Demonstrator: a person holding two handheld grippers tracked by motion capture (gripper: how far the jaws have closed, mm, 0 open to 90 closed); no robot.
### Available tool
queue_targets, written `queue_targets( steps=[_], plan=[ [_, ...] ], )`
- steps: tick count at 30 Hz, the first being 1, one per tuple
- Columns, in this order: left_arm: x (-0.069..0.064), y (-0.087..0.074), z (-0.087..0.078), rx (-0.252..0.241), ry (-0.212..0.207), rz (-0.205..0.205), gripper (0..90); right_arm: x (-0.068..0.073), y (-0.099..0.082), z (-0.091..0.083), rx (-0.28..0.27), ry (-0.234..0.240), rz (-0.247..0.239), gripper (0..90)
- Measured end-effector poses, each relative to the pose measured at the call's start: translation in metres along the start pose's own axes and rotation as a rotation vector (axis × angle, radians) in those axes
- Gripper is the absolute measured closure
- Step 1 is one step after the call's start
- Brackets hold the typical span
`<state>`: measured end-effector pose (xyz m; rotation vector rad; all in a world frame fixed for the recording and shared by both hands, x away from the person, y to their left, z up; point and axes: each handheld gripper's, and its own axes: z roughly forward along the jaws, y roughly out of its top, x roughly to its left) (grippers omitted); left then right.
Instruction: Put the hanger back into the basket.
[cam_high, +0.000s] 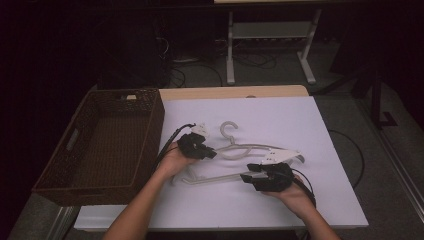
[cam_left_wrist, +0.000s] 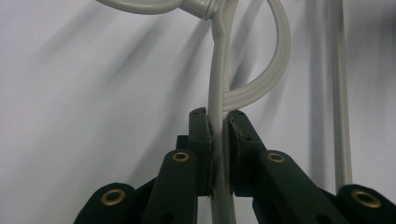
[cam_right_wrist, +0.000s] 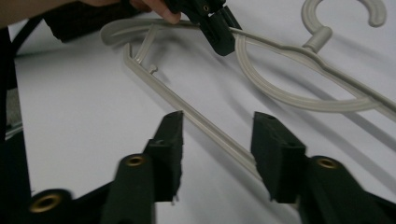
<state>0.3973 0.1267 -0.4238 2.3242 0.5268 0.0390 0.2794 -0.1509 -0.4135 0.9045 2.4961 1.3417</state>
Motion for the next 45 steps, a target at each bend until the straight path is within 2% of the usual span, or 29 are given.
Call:
queue_targets(
  steps=[4, 10, 16, 17, 20, 21, 25, 27, 30, 32, 34, 39, 45],
  plan=[
    [0.002, 0.003, -0.011, -0.029, 0.009, -0.031, 81.8, 0.004, -0.002, -0.014, -0.031, -0.019, 0.019, 38.8],
    [0.003, 0.012, -0.029, -0.058, 0.04, -0.083, 81.8, 0.013, -0.014, -0.025, -0.037, -0.013, 0.023, 33.5],
    [0.0, 0.03, -0.048, -0.069, 0.062, -0.07, 81.8, 0.011, -0.022, -0.032, -0.047, -0.03, 0.019, 28.8],
    [-0.001, 0.034, -0.052, -0.074, 0.067, -0.078, 81.8, 0.01, -0.022, -0.032, -0.049, -0.031, 0.02, 28.0],
    [-0.002, 0.044, -0.065, -0.064, 0.083, -0.058, 81.8, 0.006, -0.025, -0.036, -0.071, -0.048, 0.028, 24.6],
    [-0.003, 0.047, -0.068, -0.072, 0.089, -0.073, 81.8, 0.006, -0.025, -0.036, -0.077, -0.052, 0.027, 23.4],
    [-0.004, 0.056, -0.087, -0.062, 0.107, -0.075, 81.8, 0.004, -0.025, -0.038, -0.095, -0.056, 0.035, 18.9],
    [-0.003, 0.059, -0.095, -0.074, 0.112, -0.079, 81.8, 0.004, -0.027, -0.04, -0.106, -0.074, 0.037, 14.4],
    [-0.002, 0.061, -0.106, -0.085, 0.108, -0.098, 81.8, 0.002, -0.029, -0.046, -0.122, -0.108, 0.051, 11.9],
    [-0.001, 0.063, -0.112, -0.087, 0.114, -0.099, 81.8, -0.001, -0.031, -0.05, -0.133, -0.143, 0.059, 9.3],
    [-0.002, 0.066, -0.119, -0.088, 0.124, -0.103, 81.8, -0.004, -0.033, -0.053, -0.136, -0.158, 0.063, 7.8],
    [-0.002, 0.073, -0.137, -0.091, 0.15, -0.097, 81.7, -0.01, -0.036, -0.056, -0.141, -0.181, 0.064, 6.5],
    [0.005, 0.073, -0.158, -0.097, 0.178, -0.099, 81.7, -0.016, -0.039, -0.058, -0.159, -0.197, 0.076, 5.8]
  ],
)
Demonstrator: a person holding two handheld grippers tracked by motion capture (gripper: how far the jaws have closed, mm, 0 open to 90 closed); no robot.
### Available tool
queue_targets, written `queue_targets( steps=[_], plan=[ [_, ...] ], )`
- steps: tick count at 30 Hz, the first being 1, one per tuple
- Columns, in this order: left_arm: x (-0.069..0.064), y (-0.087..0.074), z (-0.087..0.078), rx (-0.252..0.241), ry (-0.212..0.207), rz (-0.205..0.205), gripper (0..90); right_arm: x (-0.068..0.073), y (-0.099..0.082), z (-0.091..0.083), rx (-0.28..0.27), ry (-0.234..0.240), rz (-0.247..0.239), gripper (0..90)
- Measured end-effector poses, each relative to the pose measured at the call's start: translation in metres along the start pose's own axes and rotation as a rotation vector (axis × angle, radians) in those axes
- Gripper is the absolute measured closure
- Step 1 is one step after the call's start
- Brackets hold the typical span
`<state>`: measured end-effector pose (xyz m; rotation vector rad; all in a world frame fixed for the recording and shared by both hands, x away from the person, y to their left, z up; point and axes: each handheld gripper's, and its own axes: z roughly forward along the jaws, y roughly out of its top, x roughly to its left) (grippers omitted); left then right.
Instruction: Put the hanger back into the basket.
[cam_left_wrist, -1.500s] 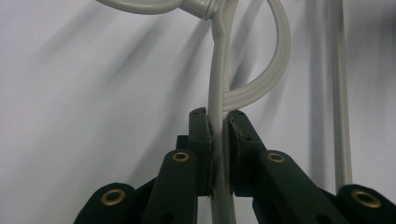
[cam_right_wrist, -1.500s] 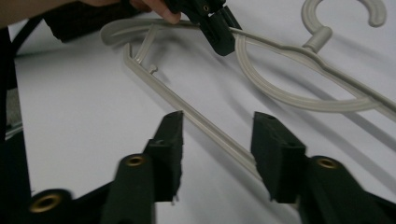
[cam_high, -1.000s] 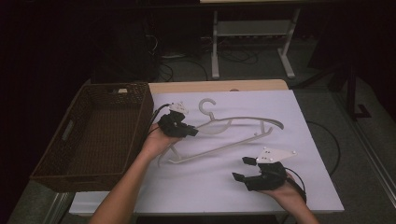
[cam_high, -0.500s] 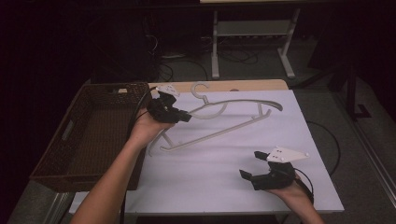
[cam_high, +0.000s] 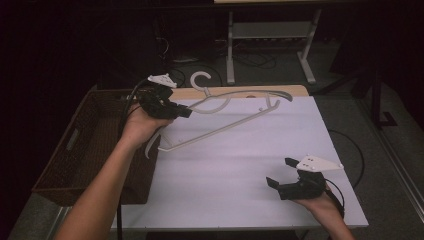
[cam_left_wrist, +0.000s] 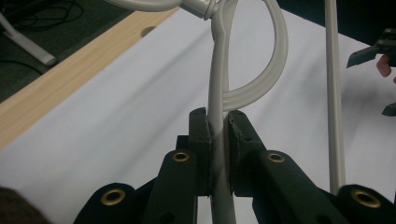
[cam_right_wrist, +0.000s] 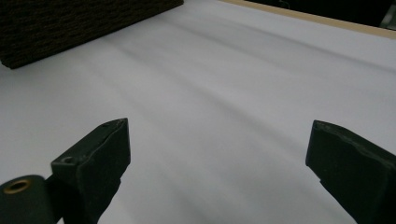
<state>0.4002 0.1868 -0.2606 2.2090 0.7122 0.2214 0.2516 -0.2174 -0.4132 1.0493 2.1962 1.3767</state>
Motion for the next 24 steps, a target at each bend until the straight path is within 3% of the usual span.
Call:
queue_targets(
  steps=[16, 24],
  plan=[
    [0.031, -0.017, -0.053, -0.028, 0.083, -0.05, 81.7, -0.005, -0.002, 0.0, -0.003, -0.018, 0.011, 4.9],
    [0.045, -0.035, -0.081, -0.037, 0.139, -0.082, 81.7, -0.005, -0.002, 0.001, -0.001, -0.018, 0.006, 5.2]
  ],
)
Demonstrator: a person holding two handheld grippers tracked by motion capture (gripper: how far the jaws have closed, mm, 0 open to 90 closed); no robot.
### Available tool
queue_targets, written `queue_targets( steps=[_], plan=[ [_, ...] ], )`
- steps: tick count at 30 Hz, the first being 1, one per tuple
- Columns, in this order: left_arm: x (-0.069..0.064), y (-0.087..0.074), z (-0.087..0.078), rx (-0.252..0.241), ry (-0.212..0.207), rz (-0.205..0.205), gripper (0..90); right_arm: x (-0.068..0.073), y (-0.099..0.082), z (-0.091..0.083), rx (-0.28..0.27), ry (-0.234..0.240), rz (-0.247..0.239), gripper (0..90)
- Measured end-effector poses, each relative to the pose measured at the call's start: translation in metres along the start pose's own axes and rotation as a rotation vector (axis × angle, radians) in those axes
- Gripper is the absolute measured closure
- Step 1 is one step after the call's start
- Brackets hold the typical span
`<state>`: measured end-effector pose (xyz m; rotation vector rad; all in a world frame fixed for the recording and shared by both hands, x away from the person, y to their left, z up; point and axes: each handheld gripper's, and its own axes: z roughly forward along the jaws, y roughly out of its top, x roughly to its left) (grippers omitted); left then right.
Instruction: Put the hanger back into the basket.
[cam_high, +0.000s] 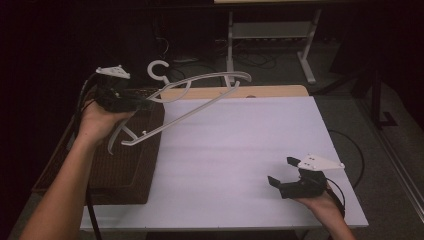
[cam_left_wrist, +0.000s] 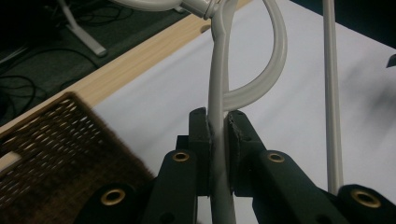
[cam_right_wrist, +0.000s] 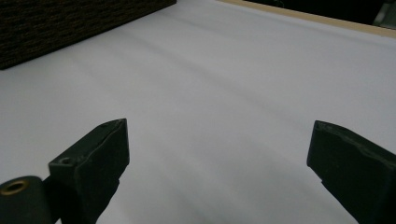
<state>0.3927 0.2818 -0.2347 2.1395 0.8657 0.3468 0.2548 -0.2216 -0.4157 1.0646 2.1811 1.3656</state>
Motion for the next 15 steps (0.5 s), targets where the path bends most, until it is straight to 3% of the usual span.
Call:
queue_targets(
  steps=[15],
  plan=[
    [0.035, -0.037, -0.046, -0.009, 0.113, -0.073, 81.7, 0.001, -0.001, 0.002, 0.006, 0.001, 0.006, 5.3]
  ],
)
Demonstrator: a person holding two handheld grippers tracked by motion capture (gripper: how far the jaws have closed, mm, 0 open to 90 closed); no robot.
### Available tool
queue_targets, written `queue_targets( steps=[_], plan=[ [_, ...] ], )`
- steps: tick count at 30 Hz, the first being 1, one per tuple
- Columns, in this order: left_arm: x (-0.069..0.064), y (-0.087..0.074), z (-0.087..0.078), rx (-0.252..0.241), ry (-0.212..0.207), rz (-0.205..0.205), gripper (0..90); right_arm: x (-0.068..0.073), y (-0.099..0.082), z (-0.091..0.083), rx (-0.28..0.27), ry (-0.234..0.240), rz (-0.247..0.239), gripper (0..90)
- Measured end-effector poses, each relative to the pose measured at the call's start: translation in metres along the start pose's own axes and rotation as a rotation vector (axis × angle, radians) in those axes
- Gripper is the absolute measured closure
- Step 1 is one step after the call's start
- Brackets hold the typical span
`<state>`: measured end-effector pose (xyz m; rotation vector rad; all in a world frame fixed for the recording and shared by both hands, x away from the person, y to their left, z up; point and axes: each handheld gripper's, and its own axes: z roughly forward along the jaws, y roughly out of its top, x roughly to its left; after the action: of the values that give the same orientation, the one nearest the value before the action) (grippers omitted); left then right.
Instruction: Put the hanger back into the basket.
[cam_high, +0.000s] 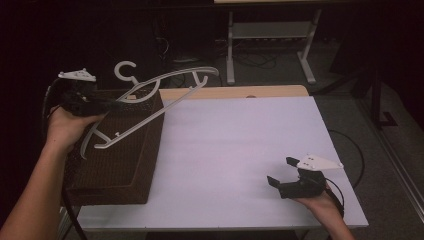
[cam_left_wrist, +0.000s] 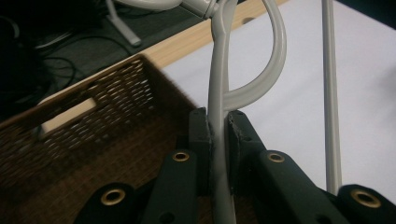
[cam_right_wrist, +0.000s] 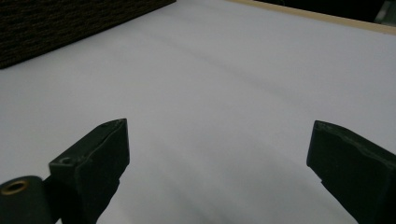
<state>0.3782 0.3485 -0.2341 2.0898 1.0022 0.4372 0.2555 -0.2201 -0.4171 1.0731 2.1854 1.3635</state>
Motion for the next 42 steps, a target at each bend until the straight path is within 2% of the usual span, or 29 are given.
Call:
queue_targets(
  steps=[22, 26, 32, 37, 42],
  plan=[
    [0.057, -0.066, -0.039, 0.049, 0.158, -0.12, 81.7, 0.0, 0.0, 0.001, 0.004, -0.001, 0.009, 5.3],
    [0.068, -0.078, -0.044, 0.049, 0.175, -0.15, 81.7, 0.0, 0.0, 0.001, 0.003, -0.002, 0.012, 5.4],
    [0.078, -0.093, -0.047, 0.077, 0.207, -0.174, 81.7, -0.001, 0.0, 0.001, 0.001, -0.004, 0.017, 5.4],
    [0.084, -0.102, -0.047, 0.104, 0.227, -0.175, 81.7, -0.001, 0.0, 0.001, 0.0, -0.008, 0.017, 5.6],
    [0.088, -0.109, -0.049, 0.111, 0.232, -0.187, 81.7, -0.002, -0.001, 0.001, -0.002, -0.009, 0.014, 5.6]
  ],
)
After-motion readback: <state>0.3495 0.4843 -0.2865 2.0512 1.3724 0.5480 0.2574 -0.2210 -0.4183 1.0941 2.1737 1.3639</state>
